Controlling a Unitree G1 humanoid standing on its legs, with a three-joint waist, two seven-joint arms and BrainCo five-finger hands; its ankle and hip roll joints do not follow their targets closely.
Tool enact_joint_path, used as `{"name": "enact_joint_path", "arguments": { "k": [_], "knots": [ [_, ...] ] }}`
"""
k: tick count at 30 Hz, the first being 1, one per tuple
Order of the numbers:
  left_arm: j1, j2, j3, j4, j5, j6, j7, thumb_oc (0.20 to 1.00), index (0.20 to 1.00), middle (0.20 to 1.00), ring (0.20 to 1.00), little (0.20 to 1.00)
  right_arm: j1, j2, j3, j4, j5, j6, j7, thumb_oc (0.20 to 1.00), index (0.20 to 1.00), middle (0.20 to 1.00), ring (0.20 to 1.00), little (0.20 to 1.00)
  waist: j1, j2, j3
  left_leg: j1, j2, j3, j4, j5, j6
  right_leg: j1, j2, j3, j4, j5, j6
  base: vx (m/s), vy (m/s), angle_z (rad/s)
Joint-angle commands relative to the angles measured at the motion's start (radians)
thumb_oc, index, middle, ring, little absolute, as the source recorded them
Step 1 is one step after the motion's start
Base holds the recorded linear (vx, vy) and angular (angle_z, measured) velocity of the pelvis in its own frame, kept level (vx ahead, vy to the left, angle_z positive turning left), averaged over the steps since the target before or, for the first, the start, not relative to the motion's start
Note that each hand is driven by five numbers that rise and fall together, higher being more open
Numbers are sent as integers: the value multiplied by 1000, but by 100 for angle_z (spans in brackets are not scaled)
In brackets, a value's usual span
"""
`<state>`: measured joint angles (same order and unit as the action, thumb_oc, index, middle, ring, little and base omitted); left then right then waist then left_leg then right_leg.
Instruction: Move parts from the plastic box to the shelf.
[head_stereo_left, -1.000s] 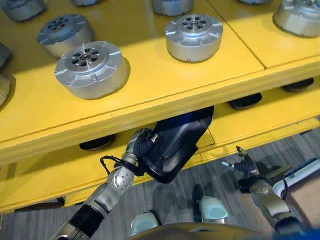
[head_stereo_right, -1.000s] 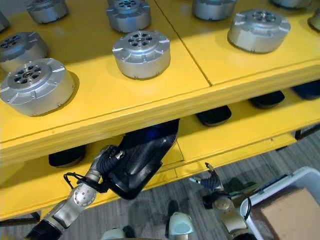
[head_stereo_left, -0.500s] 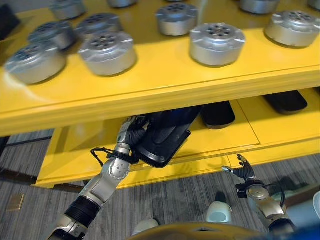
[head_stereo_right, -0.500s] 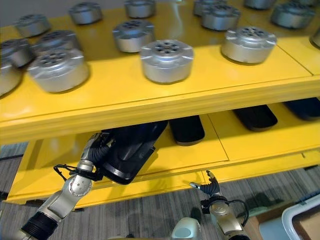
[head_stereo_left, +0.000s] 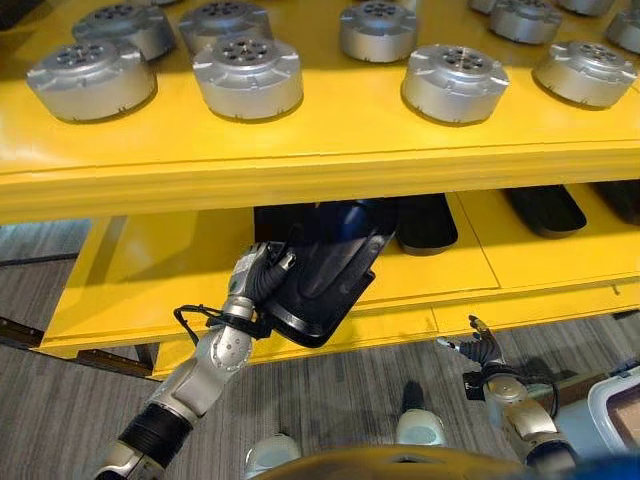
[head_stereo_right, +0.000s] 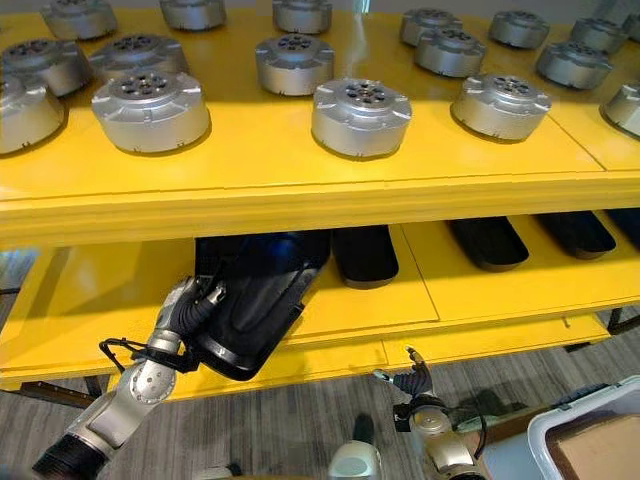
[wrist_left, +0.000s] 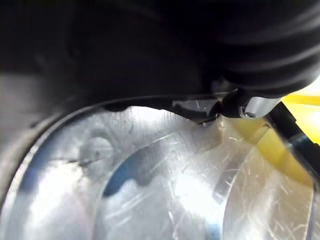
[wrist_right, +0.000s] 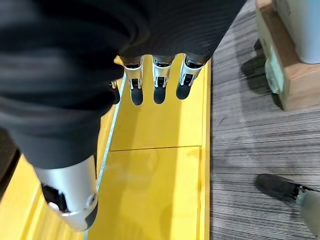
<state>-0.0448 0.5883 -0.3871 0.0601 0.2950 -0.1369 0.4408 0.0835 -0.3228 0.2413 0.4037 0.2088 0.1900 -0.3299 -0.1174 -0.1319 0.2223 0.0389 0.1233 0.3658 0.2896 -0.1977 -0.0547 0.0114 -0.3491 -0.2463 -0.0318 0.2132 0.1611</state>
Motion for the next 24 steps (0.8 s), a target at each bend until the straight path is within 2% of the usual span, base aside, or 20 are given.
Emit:
{"name": "enact_joint_path", "arguments": {
  "k": [1,2,4,6,7,9,12,13,15,17,20,21,22,23,24],
  "knots": [
    [-35,-45,51,-105,-32,-54,13,200,200,200,200,200,-16,-52,-26,-83,23,-26,-6,1000,1000,1000,1000,1000,5,76,24,161,-39,115,-184,24,55,-28,15,-74,-25,88,101,-88,303,-21],
    [-22,-39,51,-101,-39,-46,18,200,200,200,200,200,-6,-49,-20,-114,0,-23,13,1000,1000,1000,1000,1000,-9,79,23,174,-53,111,-250,54,68,-86,75,-40,143,45,97,-88,275,-30],
    [-14,-37,51,-101,-33,-35,32,200,200,200,200,200,10,-64,-17,-142,4,-22,32,1000,1000,1000,1000,1000,-19,93,13,172,-52,104,-302,93,74,-99,160,-25,259,-72,73,-70,207,-32],
    [-14,-40,52,-102,-33,-27,35,200,200,200,200,200,19,-73,-17,-151,4,-22,41,1000,1000,1000,1000,1000,-23,97,5,173,-54,101,-324,107,74,-101,194,-25,299,-124,56,-13,80,-11],
    [-27,-43,51,-101,-46,-1,44,200,200,200,200,200,30,-91,-22,-167,-12,-17,61,1000,1000,1000,1000,1000,-31,100,-11,170,-72,100,-349,117,80,-90,263,-36,362,-190,20,-8,121,6],
    [-59,-43,54,-82,-79,30,53,200,200,200,200,200,24,-106,-16,-166,-42,-11,78,1000,1000,1000,1000,1000,-40,103,-24,166,-110,86,-358,110,100,-146,303,-45,528,-204,18,34,148,-15],
    [-81,-41,61,-72,-114,58,29,200,200,200,200,200,12,-111,-6,-151,-31,-7,71,1000,1000,1000,1000,1000,-29,93,-25,152,-125,50,-339,102,104,-113,310,-48,426,-225,-7,78,-84,-17],
    [-82,-49,58,-60,-115,81,24,200,200,200,200,200,6,-107,1,-137,-23,-6,58,1000,1000,1000,1000,1000,-22,89,-25,152,-129,15,-331,104,99,-69,328,-27,338,-229,-24,106,-285,15],
    [-44,-61,66,-45,-83,56,14,200,200,200,200,200,30,-101,-12,-148,-19,3,51,1000,1000,1000,1000,1000,-24,96,-42,160,-131,5,-331,112,86,-4,347,1,242,-253,-45,106,-288,12],
    [-41,-62,65,-44,-77,55,17,200,200,200,200,200,37,-102,-18,-151,-26,3,60,1000,1000,1000,1000,1000,-28,100,-47,159,-132,9,-323,107,86,7,350,6,228,-264,-52,19,-91,-5],
    [-41,-59,55,-46,-88,47,40,200,200,200,200,200,49,-110,-30,-155,-70,-3,65,1000,1000,1000,1000,1000,-40,112,-51,129,-128,40,-224,72,79,29,357,8,216,-326,-89,-50,-80,-1],
    [-42,-59,54,-58,-77,44,45,200,200,200,200,200,46,-120,-32,-156,-82,-6,57,1000,1000,1000,1000,1000,-30,101,-36,62,-94,38,-84,77,59,38,347,14,230,-342,-106,-165,-117,0],
    [-47,-59,54,-64,-75,68,49,200,200,200,200,200,28,-128,-29,-142,-83,-17,46,1000,1000,1000,1000,1000,-24,90,-15,-12,-3,41,50,112,21,36,338,16,267,-366,-130,-166,-75,-14],
    [-50,-57,55,-60,-80,73,55,200,200,200,200,200,17,-133,-25,-137,-79,-26,40,1000,1000,1000,1000,1000,-22,91,-7,-25,31,31,57,131,10,33,337,16,289,-381,-139,-155,63,-21],
    [-49,-57,57,-51,-85,66,69,200,200,200,200,200,2,-142,-17,-129,-79,-27,35,1000,1000,1000,1000,1000,-18,94,-3,-14,49,7,19,128,16,28,329,16,321,-400,-144,-59,208,-46]
  ]
}}
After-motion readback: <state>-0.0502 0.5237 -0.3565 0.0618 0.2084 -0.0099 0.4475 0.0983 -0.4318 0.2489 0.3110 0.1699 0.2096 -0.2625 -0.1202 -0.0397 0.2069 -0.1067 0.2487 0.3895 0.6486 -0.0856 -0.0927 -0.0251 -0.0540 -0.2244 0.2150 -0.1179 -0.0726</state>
